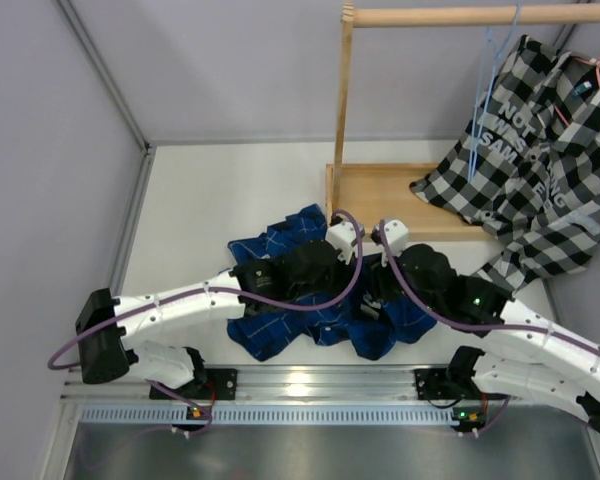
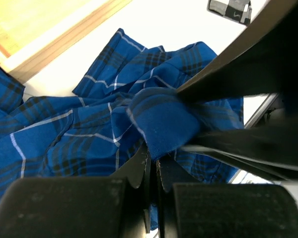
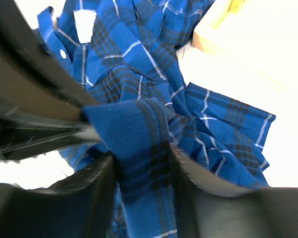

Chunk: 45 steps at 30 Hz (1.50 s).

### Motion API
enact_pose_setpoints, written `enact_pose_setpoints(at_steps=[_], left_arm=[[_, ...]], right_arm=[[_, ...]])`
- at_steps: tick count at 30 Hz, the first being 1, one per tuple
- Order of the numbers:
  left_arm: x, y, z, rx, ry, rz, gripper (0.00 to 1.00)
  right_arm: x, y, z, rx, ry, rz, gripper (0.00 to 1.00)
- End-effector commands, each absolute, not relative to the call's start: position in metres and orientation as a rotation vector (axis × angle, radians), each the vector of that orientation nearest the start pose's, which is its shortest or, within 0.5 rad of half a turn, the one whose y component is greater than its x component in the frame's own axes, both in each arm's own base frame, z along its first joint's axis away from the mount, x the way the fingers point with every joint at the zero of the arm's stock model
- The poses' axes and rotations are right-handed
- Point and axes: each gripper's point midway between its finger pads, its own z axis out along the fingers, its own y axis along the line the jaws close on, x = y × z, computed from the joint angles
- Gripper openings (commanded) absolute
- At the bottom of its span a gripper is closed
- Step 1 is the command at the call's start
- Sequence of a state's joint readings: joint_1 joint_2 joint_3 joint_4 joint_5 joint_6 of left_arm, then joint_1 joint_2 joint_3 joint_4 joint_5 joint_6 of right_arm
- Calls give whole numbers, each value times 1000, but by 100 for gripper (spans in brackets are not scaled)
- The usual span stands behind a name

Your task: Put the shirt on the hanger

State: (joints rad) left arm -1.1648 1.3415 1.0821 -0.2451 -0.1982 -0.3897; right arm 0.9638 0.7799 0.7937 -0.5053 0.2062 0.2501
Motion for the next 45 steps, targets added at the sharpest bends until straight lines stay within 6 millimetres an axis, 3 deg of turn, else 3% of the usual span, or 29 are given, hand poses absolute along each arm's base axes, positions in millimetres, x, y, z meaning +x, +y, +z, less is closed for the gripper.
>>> enact_pose_setpoints(at_steps=[1, 6, 7, 8, 11, 12, 13, 16, 19, 22, 23, 27, 33, 38, 43, 45], left_arm=[[183, -367, 243, 674, 1992, -752, 0], [193, -351, 237, 620, 2028, -651, 2], [194, -350, 239, 613, 2024, -654, 3], [194, -351, 240, 610, 2022, -657, 5], [191, -351, 238, 628, 2026, -665, 37], [190, -351, 236, 638, 2028, -668, 50], [184, -352, 235, 673, 2027, -689, 73], [167, -356, 228, 791, 2026, -759, 97], [163, -351, 220, 836, 2012, -756, 95], [158, -353, 221, 876, 1957, -797, 79], [156, -355, 221, 891, 1942, -812, 69], [146, -371, 221, 963, 1887, -915, 50], [146, -387, 211, 1005, 1897, -937, 40], [149, -387, 209, 992, 1908, -928, 0], [166, -372, 218, 861, 1917, -838, 0], [171, -363, 221, 803, 1930, -803, 0]], right_arm=[[191, 224, 226, -631, 1938, 530, 35], [196, 217, 233, -558, 1866, 538, 31], [197, 217, 232, -556, 1855, 532, 28], [198, 215, 233, -545, 1849, 526, 18], [205, 206, 232, -514, 1847, 461, 1], [206, 206, 232, -509, 1847, 455, 1], [206, 205, 232, -508, 1846, 452, 1], [206, 203, 236, -503, 1849, 444, 2], [203, 201, 236, -507, 1861, 452, 7], [195, 204, 237, -531, 1860, 501, 11], [192, 204, 239, -532, 1855, 520, 11], [187, 204, 242, -545, 1849, 549, 13], [185, 205, 239, -563, 1858, 553, 14], [186, 201, 243, -530, 1850, 550, 25], [184, 197, 262, -474, 1831, 585, 40], [180, 192, 276, -438, 1826, 607, 60]])
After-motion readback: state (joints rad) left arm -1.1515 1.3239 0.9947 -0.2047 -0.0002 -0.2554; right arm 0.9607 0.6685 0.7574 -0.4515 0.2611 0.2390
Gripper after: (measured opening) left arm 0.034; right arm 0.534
